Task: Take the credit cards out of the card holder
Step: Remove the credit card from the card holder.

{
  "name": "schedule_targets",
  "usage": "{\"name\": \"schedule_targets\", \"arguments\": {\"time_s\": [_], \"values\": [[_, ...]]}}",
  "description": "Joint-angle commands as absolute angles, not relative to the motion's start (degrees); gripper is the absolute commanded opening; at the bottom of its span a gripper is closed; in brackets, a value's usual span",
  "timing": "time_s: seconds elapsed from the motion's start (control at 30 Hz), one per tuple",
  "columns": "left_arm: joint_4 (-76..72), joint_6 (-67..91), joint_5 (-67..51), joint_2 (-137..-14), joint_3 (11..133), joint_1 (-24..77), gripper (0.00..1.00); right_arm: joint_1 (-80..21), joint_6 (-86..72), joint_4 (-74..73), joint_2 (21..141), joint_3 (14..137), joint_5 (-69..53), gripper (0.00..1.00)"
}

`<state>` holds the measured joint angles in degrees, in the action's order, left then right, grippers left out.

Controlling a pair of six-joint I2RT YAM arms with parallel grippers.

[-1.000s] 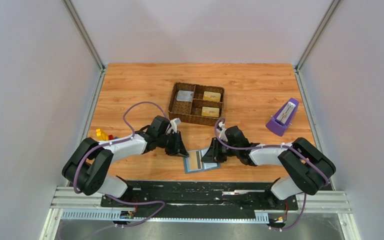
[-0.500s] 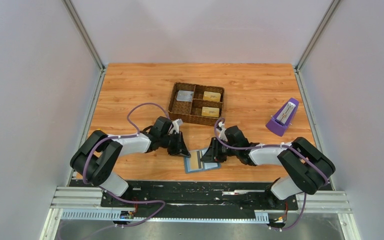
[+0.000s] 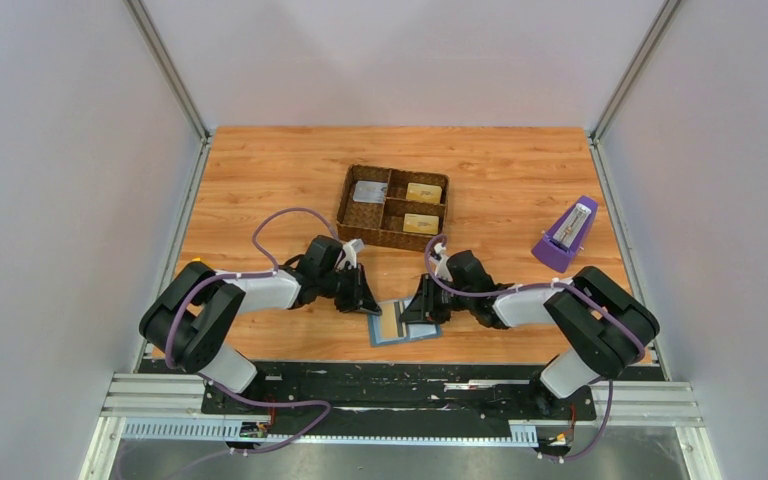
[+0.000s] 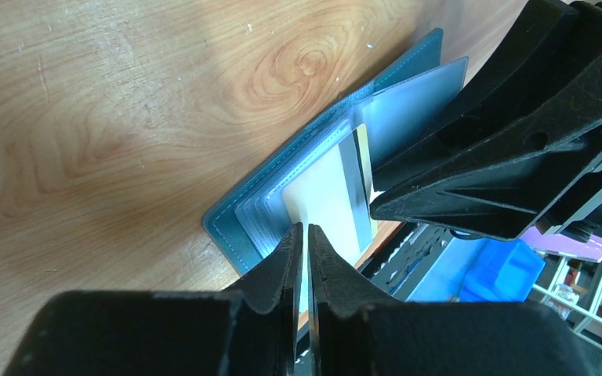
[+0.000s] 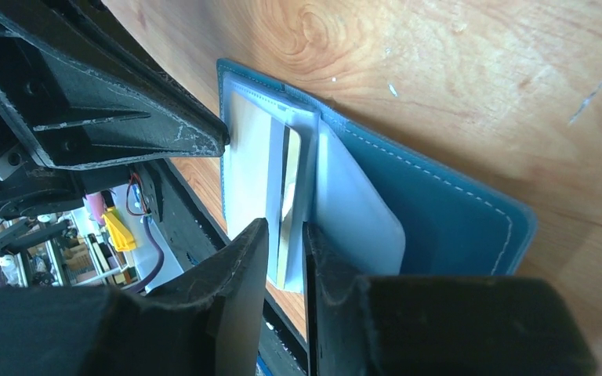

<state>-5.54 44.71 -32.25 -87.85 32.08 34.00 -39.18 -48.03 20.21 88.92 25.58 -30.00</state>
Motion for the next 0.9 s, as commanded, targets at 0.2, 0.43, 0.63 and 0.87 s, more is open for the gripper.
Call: {"name": "schedule_targets", "arguments": {"time_s": [0.2,0.43,0.63,0.87], "values": [[-5.4,44.3,-30.0,-88.4,30.2,34.2,0.14,-39.0,-48.9,24.9,90.6,26.6,-31.0,0.17],[-4.2,44.2,-29.0,-88.2,30.3,34.1,0.14,-38.8,-48.7,27.0,89.3,25.1,-31.7,0.0],[-1.8,42.9,-27.1,-88.4,31.2,34.2,0.14,-37.6,-48.5,26.3,87.5,23.4,-32.0,0.0],[-1.0,42.8,-26.8,-88.1,31.1,34.2,0.14,-36.5,-47.3,22.4,83.5,22.7,-31.1,0.0]]}}
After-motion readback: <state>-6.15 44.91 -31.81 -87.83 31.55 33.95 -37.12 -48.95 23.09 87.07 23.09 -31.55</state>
